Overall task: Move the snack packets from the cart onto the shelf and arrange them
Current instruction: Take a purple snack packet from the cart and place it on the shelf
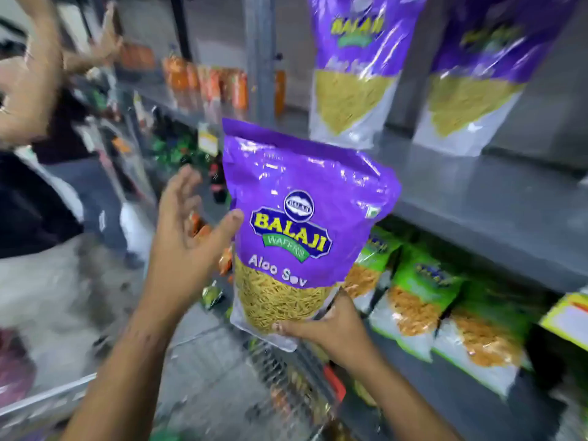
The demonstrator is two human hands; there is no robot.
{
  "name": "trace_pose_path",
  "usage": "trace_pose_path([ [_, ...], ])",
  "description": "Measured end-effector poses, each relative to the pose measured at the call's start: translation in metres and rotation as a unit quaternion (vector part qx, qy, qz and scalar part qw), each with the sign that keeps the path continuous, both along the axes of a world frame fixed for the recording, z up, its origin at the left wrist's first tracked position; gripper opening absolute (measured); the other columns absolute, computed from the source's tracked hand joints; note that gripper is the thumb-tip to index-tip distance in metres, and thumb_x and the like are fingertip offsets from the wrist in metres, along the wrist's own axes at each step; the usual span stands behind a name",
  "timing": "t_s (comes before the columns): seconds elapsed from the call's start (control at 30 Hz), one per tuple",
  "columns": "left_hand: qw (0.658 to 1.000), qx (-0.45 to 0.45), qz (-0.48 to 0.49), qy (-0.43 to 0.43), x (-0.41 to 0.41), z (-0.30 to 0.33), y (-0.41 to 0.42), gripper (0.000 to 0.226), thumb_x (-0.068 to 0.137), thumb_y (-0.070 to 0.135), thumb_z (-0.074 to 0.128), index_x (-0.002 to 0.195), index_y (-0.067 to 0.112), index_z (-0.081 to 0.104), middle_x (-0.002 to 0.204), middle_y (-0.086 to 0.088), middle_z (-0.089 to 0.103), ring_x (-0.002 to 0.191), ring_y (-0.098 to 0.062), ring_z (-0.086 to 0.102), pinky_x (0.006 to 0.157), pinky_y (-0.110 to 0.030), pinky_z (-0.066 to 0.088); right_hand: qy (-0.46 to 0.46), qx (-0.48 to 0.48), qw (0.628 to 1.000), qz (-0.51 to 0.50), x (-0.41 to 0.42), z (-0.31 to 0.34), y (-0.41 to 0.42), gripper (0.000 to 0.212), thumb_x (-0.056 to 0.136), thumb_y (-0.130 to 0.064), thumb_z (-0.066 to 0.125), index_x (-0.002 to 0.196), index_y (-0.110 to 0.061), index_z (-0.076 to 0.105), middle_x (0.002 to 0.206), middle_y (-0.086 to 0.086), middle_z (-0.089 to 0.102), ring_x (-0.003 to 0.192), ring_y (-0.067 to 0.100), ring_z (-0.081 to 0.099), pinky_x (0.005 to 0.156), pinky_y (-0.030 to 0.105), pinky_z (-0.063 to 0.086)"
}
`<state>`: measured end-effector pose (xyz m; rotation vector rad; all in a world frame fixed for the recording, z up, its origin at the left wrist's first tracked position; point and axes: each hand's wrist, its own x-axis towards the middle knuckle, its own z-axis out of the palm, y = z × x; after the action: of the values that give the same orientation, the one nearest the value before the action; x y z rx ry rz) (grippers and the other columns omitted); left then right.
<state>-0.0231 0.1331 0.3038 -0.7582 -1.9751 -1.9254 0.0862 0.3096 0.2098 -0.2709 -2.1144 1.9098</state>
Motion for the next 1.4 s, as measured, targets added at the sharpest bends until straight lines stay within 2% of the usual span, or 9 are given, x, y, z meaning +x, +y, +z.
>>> trace_pose_path([
  [0.1, 0.986, 0.023, -0.162, -0.026, 0.016, 0.004, 0.04, 0.074, 0.058, 0.064, 0.076, 0.118, 0.026, 0.056, 0.113, 0.018, 0.07, 0.104, 0.003, 0.063, 0.092, -0.018, 0.05, 0.064, 0.044, 0.996, -0.04, 0.019, 0.073, 0.028, 0.048, 0.061, -0.001, 0.089, 0.104, -0.003, 0.07, 0.096, 0.004, 0.079, 0.08, 0.011, 0.073, 0.066, 0.021, 0.055],
  [0.47, 0.951, 0.007, -0.309, 0.02, -0.025, 0.095, 0.217, 0.044, 0.077, 0.021, 0.076, 0.116, 0.008, 0.059, 0.084, 0.021, 0.076, 0.081, 0.008, 0.068, 0.083, -0.021, 0.051, 0.159, 0.146, 0.935, -0.283, 0.024, 0.197, 0.138, 0.071, 0.045, -0.023, 0.095, 0.107, -0.026, 0.061, 0.1, -0.013, 0.076, 0.094, 0.005, 0.071, 0.086, 0.033, 0.058],
  [0.6, 0.947, -0.034, -0.32, 0.025, -0.048, 0.09, 0.25, 0.037, 0.087, 0.007, 0.065, 0.122, 0.0, 0.058, 0.108, -0.005, 0.071, 0.078, 0.013, 0.066, 0.09, -0.021, 0.055, 0.14, 0.152, 0.929, -0.308, 0.002, 0.194, 0.161, 0.069, 0.052, -0.012, 0.093, 0.114, -0.014, 0.061, 0.104, -0.005, 0.073, 0.084, -0.004, 0.067, 0.079, 0.017, 0.054],
  [0.73, 0.947, -0.054, -0.317, 0.006, -0.069, 0.082, 0.264, 0.036, 0.089, 0.006, 0.063, 0.122, 0.017, 0.055, 0.09, 0.024, 0.075, 0.086, 0.013, 0.066, 0.091, -0.014, 0.052, 0.127, 0.151, 0.926, -0.322, -0.021, 0.191, 0.174, 0.074, 0.055, -0.016, 0.093, 0.118, -0.018, 0.055, 0.117, 0.001, 0.069, 0.109, 0.017, 0.064, 0.096, 0.036, 0.052],
  [0.87, 0.952, -0.067, -0.298, 0.03, -0.068, 0.086, 0.265, 0.046, 0.09, 0.005, 0.06, 0.135, 0.005, 0.049, 0.122, -0.002, 0.065, 0.099, 0.007, 0.065, 0.087, -0.003, 0.045, 0.12, 0.142, 0.929, -0.319, -0.034, 0.193, 0.176, 0.076, 0.061, -0.01, 0.09, 0.125, -0.013, 0.049, 0.12, 0.002, 0.063, 0.112, 0.017, 0.057, 0.097, 0.031, 0.047],
  [1.0, 0.951, -0.055, -0.303, 0.034, -0.057, 0.087, 0.243, 0.046, 0.086, 0.018, 0.067, 0.13, 0.022, 0.055, 0.133, -0.002, 0.06, 0.126, -0.018, 0.055, 0.113, -0.038, 0.039, 0.119, 0.142, 0.916, -0.356, -0.035, 0.192, 0.164, 0.09, 0.061, -0.016, 0.091, 0.135, -0.012, 0.041, 0.133, 0.006, 0.057, 0.118, 0.019, 0.054, 0.101, 0.034, 0.045],
  [1.1, 0.96, 0.034, -0.274, -0.037, -0.041, 0.076, 0.199, 0.052, 0.088, 0.032, 0.066, 0.136, 0.017, 0.053, 0.14, 0.001, 0.056, 0.129, -0.012, 0.052, 0.112, -0.033, 0.037, 0.245, 0.114, 0.871, -0.41, -0.017, 0.186, 0.126, 0.076, 0.072, -0.015, 0.084, 0.136, -0.017, 0.043, 0.138, -0.002, 0.052, 0.125, 0.011, 0.05, 0.103, 0.023, 0.04],
  [1.23, 0.922, 0.222, -0.288, -0.135, -0.032, 0.022, 0.12, 0.051, 0.073, 0.044, 0.072, 0.118, 0.022, 0.065, 0.132, -0.001, 0.065, 0.123, -0.015, 0.061, 0.104, -0.032, 0.048, 0.356, 0.033, 0.895, -0.266, -0.009, 0.151, 0.052, 0.051, 0.083, 0.005, 0.067, 0.129, -0.01, 0.052, 0.135, 0.001, 0.057, 0.132, 0.01, 0.05, 0.114, 0.025, 0.036],
  [1.4, 0.898, 0.248, -0.18, -0.316, -0.03, -0.092, 0.04, 0.053, 0.077, 0.048, 0.059, 0.119, 0.017, 0.061, 0.132, -0.004, 0.063, 0.121, -0.019, 0.061, 0.1, -0.032, 0.051, 0.212, -0.107, 0.969, -0.063, -0.041, 0.052, -0.013, 0.048, 0.08, 0.008, 0.064, 0.119, -0.019, 0.056, 0.137, 0.01, 0.058, 0.128, 0.013, 0.056, 0.106, 0.028, 0.046],
])
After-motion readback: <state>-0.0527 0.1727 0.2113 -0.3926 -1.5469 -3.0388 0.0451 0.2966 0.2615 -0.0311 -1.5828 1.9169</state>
